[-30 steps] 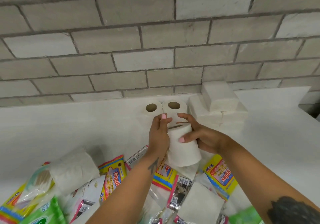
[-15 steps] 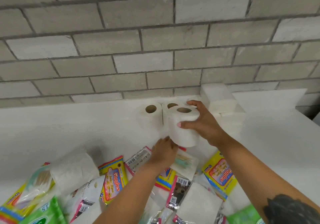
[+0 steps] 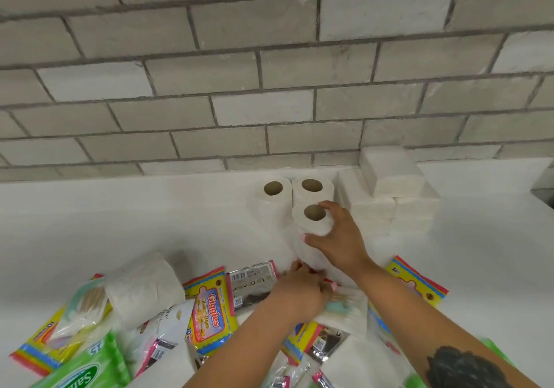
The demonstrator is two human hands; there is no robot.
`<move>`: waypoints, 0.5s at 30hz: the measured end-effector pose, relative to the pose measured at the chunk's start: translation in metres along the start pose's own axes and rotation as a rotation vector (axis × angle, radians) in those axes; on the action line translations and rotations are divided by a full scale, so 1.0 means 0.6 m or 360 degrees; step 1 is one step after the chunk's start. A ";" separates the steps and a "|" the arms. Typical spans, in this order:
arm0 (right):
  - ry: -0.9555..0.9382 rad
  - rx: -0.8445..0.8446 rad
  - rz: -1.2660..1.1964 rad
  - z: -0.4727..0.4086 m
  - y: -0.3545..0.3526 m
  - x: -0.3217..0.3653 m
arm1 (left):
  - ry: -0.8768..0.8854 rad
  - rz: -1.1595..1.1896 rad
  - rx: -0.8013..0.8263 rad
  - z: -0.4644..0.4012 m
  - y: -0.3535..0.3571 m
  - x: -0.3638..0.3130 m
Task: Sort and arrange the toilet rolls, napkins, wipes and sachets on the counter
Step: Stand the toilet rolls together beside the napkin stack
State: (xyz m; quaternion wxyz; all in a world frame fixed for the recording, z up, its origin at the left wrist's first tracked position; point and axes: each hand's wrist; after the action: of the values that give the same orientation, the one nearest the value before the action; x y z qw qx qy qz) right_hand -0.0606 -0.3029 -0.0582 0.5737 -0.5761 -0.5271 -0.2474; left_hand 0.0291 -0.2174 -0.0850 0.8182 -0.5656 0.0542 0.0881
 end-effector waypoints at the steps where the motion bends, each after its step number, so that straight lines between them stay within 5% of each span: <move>1: 0.0012 -0.0010 -0.0015 0.001 0.001 -0.002 | -0.0009 -0.0015 -0.0003 0.003 -0.001 -0.001; 15: -0.0012 0.0155 0.0321 0.005 -0.002 -0.002 | -0.0041 -0.0131 0.0038 0.038 -0.040 -0.015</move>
State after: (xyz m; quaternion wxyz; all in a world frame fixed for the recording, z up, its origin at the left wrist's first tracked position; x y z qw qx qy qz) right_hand -0.0632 -0.3008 -0.0595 0.6210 -0.5986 -0.4800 -0.1603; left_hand 0.0249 -0.2052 -0.0534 0.8285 -0.5562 0.0213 0.0611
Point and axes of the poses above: each hand's wrist, its own z-axis away from the middle knuckle, its own y-axis out of the palm, x = y × z, and after that the axes turned 7 degrees about -z, right-handed
